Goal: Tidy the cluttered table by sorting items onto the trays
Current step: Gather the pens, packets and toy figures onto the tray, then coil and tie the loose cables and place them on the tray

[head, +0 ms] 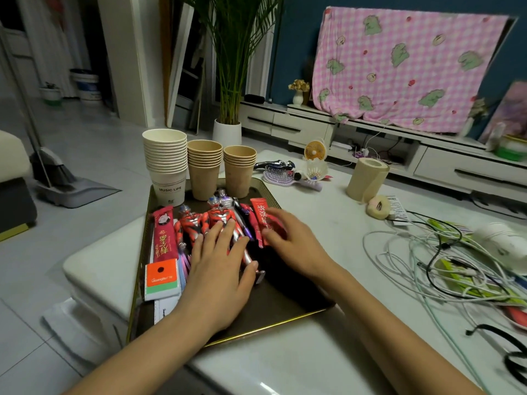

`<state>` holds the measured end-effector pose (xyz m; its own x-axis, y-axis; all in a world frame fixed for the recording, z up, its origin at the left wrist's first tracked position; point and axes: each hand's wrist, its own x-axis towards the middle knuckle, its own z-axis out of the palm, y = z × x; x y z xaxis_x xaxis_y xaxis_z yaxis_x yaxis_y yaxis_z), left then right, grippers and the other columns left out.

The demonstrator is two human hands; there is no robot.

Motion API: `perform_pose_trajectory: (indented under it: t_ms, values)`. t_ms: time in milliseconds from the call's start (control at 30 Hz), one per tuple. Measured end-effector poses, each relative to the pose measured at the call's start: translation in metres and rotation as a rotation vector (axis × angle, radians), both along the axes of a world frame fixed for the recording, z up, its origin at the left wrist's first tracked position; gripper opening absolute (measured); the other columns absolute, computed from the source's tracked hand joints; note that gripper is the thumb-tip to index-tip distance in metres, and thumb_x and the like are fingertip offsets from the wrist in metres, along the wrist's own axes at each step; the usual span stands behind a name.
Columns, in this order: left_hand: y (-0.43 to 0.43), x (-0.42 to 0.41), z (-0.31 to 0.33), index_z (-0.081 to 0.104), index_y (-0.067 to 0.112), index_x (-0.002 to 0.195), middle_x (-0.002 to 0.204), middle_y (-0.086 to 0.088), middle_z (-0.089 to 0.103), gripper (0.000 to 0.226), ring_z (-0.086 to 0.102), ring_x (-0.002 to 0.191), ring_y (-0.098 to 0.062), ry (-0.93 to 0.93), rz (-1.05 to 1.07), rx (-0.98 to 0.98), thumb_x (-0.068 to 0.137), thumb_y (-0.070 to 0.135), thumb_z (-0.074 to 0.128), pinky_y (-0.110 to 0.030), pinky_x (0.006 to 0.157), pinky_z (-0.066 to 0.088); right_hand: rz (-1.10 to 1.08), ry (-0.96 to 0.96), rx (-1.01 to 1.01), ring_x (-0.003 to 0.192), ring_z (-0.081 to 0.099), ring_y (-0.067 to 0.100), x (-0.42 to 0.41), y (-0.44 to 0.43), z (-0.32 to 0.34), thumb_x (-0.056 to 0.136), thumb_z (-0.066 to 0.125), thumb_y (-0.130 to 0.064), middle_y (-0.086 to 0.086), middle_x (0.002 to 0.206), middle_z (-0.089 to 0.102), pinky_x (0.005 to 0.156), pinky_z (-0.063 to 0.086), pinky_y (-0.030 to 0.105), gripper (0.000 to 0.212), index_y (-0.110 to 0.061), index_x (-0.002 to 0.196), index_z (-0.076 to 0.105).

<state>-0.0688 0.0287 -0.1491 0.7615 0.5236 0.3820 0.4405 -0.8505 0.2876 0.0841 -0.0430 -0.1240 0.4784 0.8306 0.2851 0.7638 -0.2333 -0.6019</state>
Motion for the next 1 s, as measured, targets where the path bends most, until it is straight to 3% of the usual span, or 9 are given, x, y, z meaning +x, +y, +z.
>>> perform_pose_trajectory:
  t_ms: [67, 167, 233, 400, 500, 600, 700, 900, 1000]
  values:
    - [-0.002, 0.0, 0.003, 0.029, 0.029, 0.143, 0.157, 0.007, 0.003, 0.05, -0.01, 0.142, -0.011, -0.028, -0.011, 0.028, 0.096, 0.046, 0.025, -0.034, 0.113, -0.013, -0.109, 0.072, 0.151, 0.103, 0.051, 0.003, 0.011, -0.005, 0.009, 0.094, 0.051, -0.022, -0.002, 0.128, 0.051, 0.086, 0.047, 0.021, 0.036, -0.017, 0.13, 0.049]
    - [-0.007, -0.001, 0.011, 0.038, 0.027, 0.139, 0.155, 0.008, 0.016, 0.059, -0.003, 0.143, -0.01, -0.069, -0.088, 0.033, 0.089, 0.047, 0.016, -0.03, 0.111, -0.016, -0.294, 0.024, 0.224, 0.111, 0.054, 0.018, 0.046, -0.018, 0.014, 0.091, 0.051, -0.01, 0.007, 0.123, 0.058, 0.093, 0.041, 0.028, 0.029, -0.007, 0.119, 0.056]
    - [-0.011, -0.002, 0.015, 0.045, 0.025, 0.135, 0.152, 0.008, 0.026, 0.059, 0.001, 0.143, -0.01, -0.091, -0.159, 0.022, 0.087, 0.045, 0.018, -0.025, 0.11, -0.017, -0.412, -0.042, 0.126, 0.117, 0.051, 0.026, 0.074, -0.033, 0.008, 0.089, 0.05, -0.007, 0.014, 0.126, 0.056, 0.098, 0.037, 0.034, 0.033, -0.002, 0.121, 0.054]
    - [-0.018, -0.005, 0.021, 0.069, 0.014, 0.102, 0.12, -0.001, 0.063, 0.039, 0.043, 0.13, -0.024, -0.113, -0.338, 0.113, 0.089, 0.032, 0.037, -0.03, 0.111, 0.013, -0.648, -0.206, -0.122, 0.119, 0.044, 0.037, 0.126, -0.066, -0.012, 0.086, 0.049, -0.004, 0.024, 0.129, 0.049, 0.098, 0.034, 0.039, 0.04, 0.004, 0.125, 0.047]
    - [-0.02, -0.004, 0.02, 0.071, 0.019, 0.096, 0.113, 0.005, 0.066, 0.036, 0.048, 0.125, -0.019, -0.101, -0.386, 0.155, 0.088, 0.032, 0.038, -0.036, 0.111, 0.028, -0.665, -0.348, -0.238, 0.112, 0.044, 0.038, 0.151, -0.068, -0.014, 0.085, 0.048, -0.007, 0.026, 0.123, 0.047, 0.093, 0.035, 0.042, 0.035, 0.006, 0.117, 0.046]
    - [-0.018, -0.002, 0.018, 0.07, 0.023, 0.094, 0.11, 0.008, 0.067, 0.034, 0.049, 0.124, -0.017, -0.09, -0.383, 0.156, 0.088, 0.034, 0.038, -0.04, 0.104, 0.027, -0.716, -0.361, -0.442, 0.122, 0.038, 0.037, 0.174, -0.066, -0.016, 0.093, 0.043, -0.022, 0.023, 0.136, 0.04, 0.101, 0.031, 0.043, 0.045, 0.001, 0.131, 0.038]
    - [-0.015, -0.002, 0.015, 0.069, 0.024, 0.092, 0.11, 0.008, 0.066, 0.033, 0.048, 0.125, -0.016, -0.103, -0.379, 0.131, 0.088, 0.034, 0.039, -0.035, 0.104, 0.026, -0.81, -0.389, -0.523, 0.12, 0.04, 0.039, 0.184, -0.061, -0.019, 0.096, 0.04, -0.031, 0.023, 0.134, 0.044, 0.101, 0.032, 0.045, 0.044, -0.001, 0.128, 0.044]
    - [-0.013, 0.0, 0.01, 0.069, 0.019, 0.087, 0.104, 0.005, 0.067, 0.033, 0.05, 0.123, -0.021, -0.125, -0.378, 0.115, 0.088, 0.031, 0.039, -0.034, 0.103, 0.028, -0.843, -0.525, -0.417, 0.104, 0.049, 0.041, 0.175, -0.055, -0.017, 0.091, 0.046, -0.017, 0.024, 0.107, 0.063, 0.089, 0.035, 0.041, 0.025, -0.001, 0.1, 0.062]
    - [-0.011, 0.0, 0.009, 0.069, 0.017, 0.092, 0.107, 0.005, 0.065, 0.032, 0.042, 0.127, -0.013, -0.143, -0.358, 0.065, 0.091, 0.03, 0.04, -0.021, 0.109, 0.018, -0.705, -0.434, -0.263, 0.098, 0.054, 0.041, 0.153, -0.052, -0.003, 0.09, 0.05, -0.015, 0.025, 0.101, 0.065, 0.08, 0.043, 0.041, 0.021, 0.0, 0.096, 0.065]
